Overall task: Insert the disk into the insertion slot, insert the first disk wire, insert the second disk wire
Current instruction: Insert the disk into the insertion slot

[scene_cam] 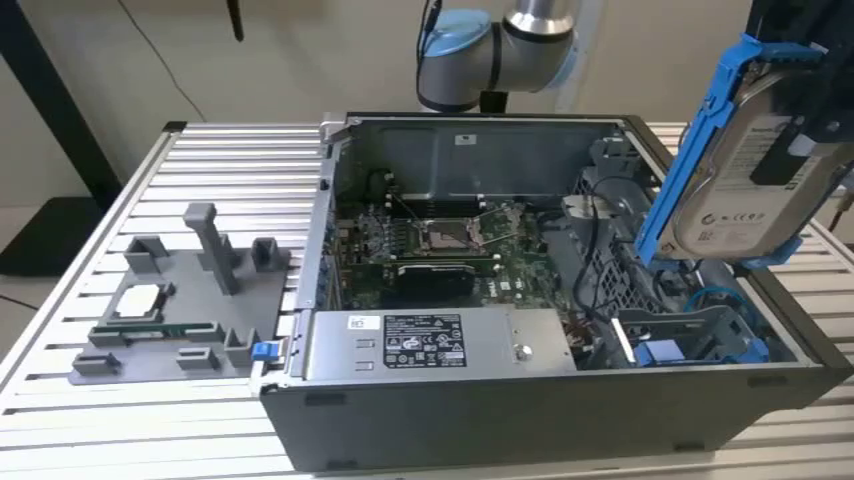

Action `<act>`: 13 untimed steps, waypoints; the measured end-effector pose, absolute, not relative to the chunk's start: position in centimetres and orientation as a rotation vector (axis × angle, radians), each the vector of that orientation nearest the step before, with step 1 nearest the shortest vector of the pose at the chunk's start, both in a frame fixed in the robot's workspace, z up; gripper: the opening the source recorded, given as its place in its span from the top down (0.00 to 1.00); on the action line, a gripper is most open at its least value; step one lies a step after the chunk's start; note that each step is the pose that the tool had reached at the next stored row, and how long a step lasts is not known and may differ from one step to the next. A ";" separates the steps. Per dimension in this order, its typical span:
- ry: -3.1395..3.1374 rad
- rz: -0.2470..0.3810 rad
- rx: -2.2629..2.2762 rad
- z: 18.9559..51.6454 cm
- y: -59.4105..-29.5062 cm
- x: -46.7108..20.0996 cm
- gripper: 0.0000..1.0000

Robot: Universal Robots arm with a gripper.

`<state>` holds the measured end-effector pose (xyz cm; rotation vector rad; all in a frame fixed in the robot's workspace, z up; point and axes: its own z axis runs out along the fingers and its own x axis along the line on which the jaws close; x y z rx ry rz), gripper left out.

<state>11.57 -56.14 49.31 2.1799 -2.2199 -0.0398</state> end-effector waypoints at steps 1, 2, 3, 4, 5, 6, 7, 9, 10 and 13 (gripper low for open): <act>-2.222 -0.044 2.182 49.3 -56.1 11.6 1.00; -2.226 -0.054 2.186 49.2 -56.2 11.6 1.00; -2.230 -0.065 2.191 49.1 -56.2 11.6 1.00; -2.233 -0.072 2.194 49.0 -56.2 11.6 1.00; -2.234 -0.075 2.196 48.8 -56.2 11.6 1.00; -2.234 -0.075 2.196 48.8 -56.2 11.6 1.00; -2.234 -0.075 2.195 48.6 -56.2 11.6 1.00; -2.234 -0.075 2.195 48.4 -56.4 11.7 1.00; -2.235 -0.075 2.195 48.3 -56.6 11.8 1.00; -2.234 -0.077 2.195 48.0 -57.1 12.1 1.00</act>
